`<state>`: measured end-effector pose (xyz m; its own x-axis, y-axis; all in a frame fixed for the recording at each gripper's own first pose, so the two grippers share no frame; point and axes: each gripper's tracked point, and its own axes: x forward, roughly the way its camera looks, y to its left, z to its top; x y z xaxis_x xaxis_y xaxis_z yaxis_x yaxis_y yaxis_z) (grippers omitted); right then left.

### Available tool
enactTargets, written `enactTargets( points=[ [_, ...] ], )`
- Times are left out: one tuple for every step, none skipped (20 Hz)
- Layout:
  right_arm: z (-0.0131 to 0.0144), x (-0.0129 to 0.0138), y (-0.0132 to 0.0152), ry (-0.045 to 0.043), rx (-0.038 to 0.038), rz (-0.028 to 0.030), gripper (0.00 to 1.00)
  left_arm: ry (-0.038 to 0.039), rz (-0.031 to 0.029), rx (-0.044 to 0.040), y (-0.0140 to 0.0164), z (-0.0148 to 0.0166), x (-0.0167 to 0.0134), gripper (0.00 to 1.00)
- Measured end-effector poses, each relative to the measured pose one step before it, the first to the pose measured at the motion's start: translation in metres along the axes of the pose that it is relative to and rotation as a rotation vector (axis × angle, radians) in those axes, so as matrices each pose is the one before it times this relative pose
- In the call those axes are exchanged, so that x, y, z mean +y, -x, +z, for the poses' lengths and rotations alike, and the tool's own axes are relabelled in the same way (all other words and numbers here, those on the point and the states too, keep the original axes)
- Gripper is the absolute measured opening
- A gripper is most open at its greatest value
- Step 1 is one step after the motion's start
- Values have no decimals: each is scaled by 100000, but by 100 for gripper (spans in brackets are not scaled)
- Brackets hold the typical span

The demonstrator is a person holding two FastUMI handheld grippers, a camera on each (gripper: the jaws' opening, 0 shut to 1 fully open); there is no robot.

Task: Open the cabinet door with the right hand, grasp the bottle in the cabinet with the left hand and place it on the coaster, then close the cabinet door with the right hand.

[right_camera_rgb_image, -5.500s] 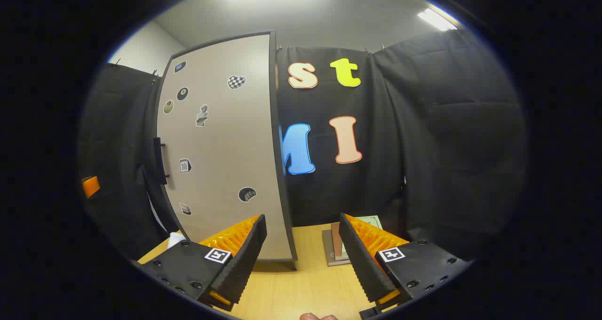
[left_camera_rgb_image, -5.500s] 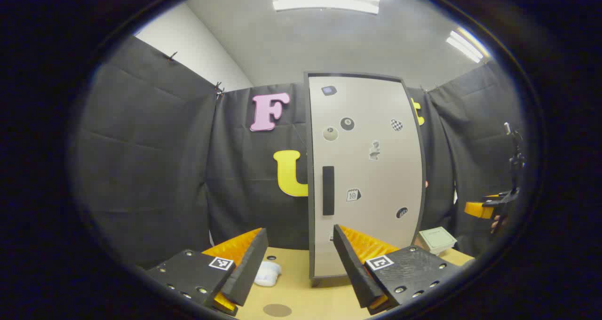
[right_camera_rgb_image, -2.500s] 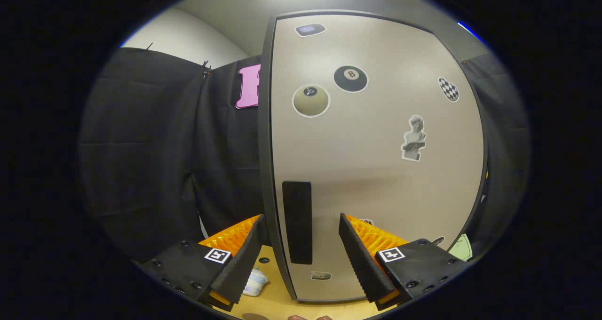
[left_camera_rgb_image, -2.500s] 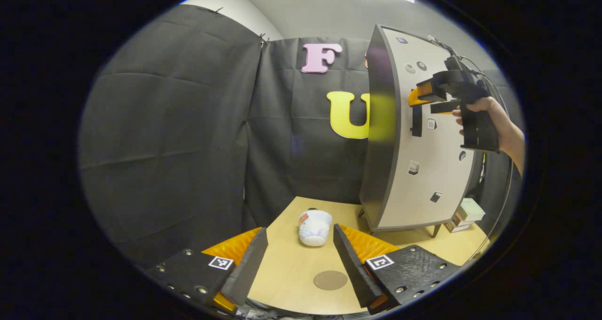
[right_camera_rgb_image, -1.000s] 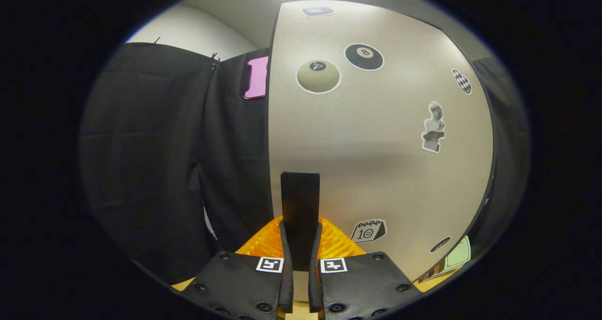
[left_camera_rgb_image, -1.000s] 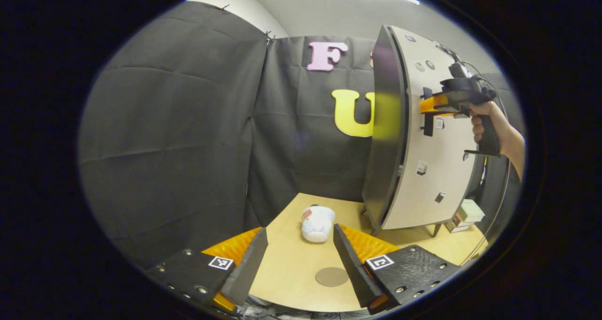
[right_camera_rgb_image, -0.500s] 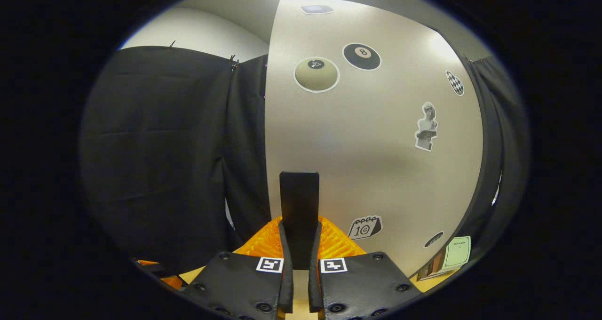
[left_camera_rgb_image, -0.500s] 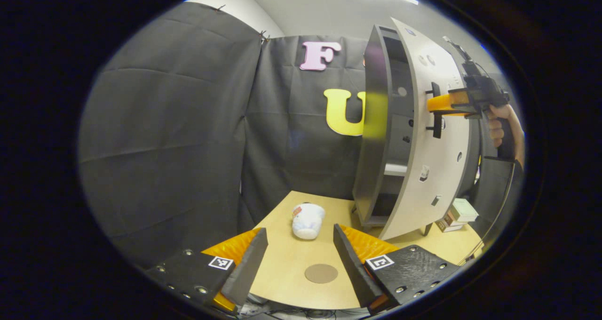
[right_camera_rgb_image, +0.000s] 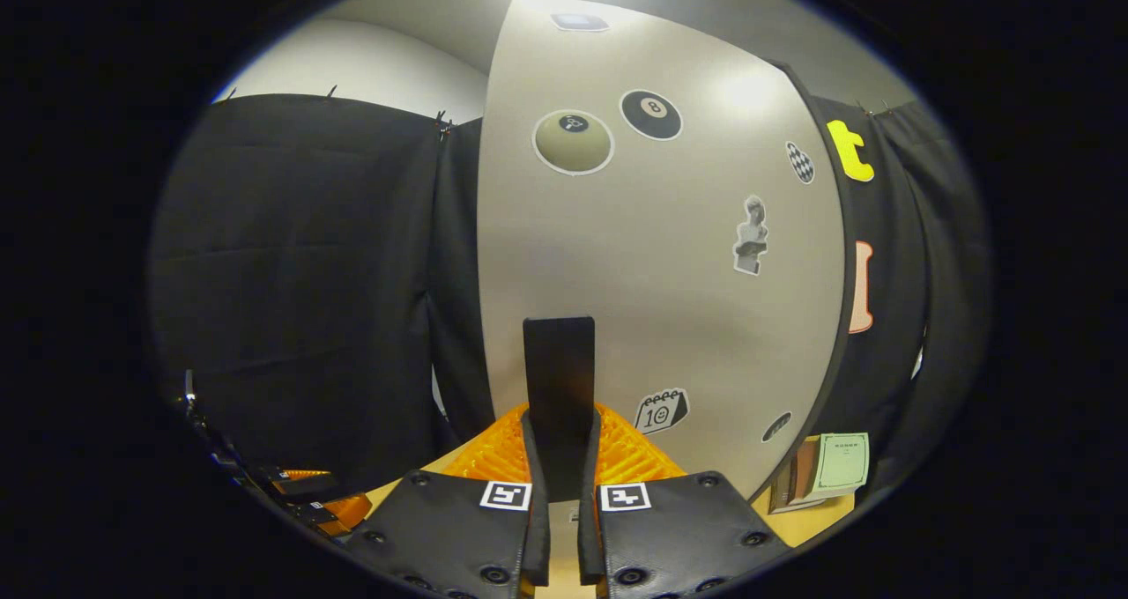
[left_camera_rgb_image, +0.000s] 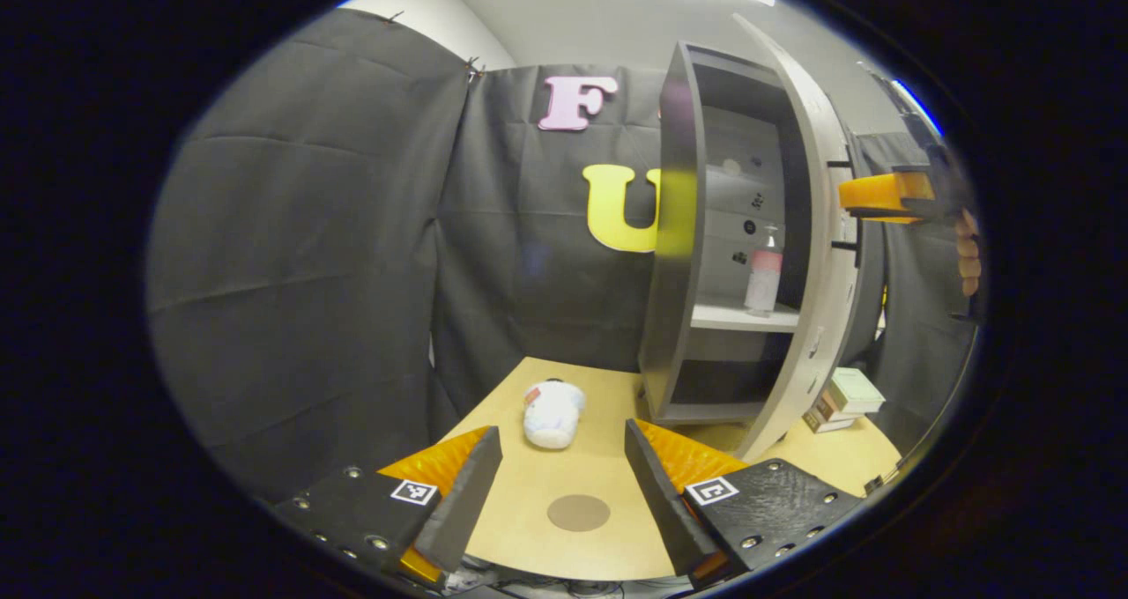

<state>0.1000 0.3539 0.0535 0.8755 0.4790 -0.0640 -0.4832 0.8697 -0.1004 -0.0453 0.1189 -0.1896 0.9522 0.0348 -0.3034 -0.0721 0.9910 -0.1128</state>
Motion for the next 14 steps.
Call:
enactTargets(
  points=[
    [-113,-171,108,456,173,-330,14,-484,-1546,-314,-257,71,-668,85],
    [-37,-158,188,482,-287,-594,14,-586,-1594,-142,-321,137,-569,85],
    [0,-97,159,197,-234,-812,14,-713,-1339,194,-405,-12,-446,85],
    [-8,-139,200,-68,89,-833,14,-640,-1137,322,-486,-65,-458,85],
    [-88,-130,151,-371,341,-773,14,-303,-1384,242,-507,2,-545,85],
    [4,-174,165,-171,340,-729,14,-6,-1603,-3,-354,135,-573,85],
    [-24,-178,219,-261,467,-770,14,11,-1721,12,-343,78,-718,87],
    [-78,-191,280,-548,450,-821,14,-208,-1716,-99,-372,214,-678,87],
    [-144,-180,286,-926,541,-1085,14,-440,-1578,-393,-329,110,-721,87],
    [-47,-174,298,-527,392,-1755,14,-519,-1728,-447,-351,277,-780,87],
    [-56,-250,59,146,369,-2209,14,-535,-1797,-336,-222,128,-779,87],
    [11,-364,106,655,286,-2565,14,-488,-1834,-91,-322,40,-704,87],
    [-6,-543,135,396,395,-2418,14,-384,-1761,122,-398,-47,-699,87],
    [72,-475,104,-563,212,-2231,14,-338,-1776,57,-377,68,-704,87]
  ],
)
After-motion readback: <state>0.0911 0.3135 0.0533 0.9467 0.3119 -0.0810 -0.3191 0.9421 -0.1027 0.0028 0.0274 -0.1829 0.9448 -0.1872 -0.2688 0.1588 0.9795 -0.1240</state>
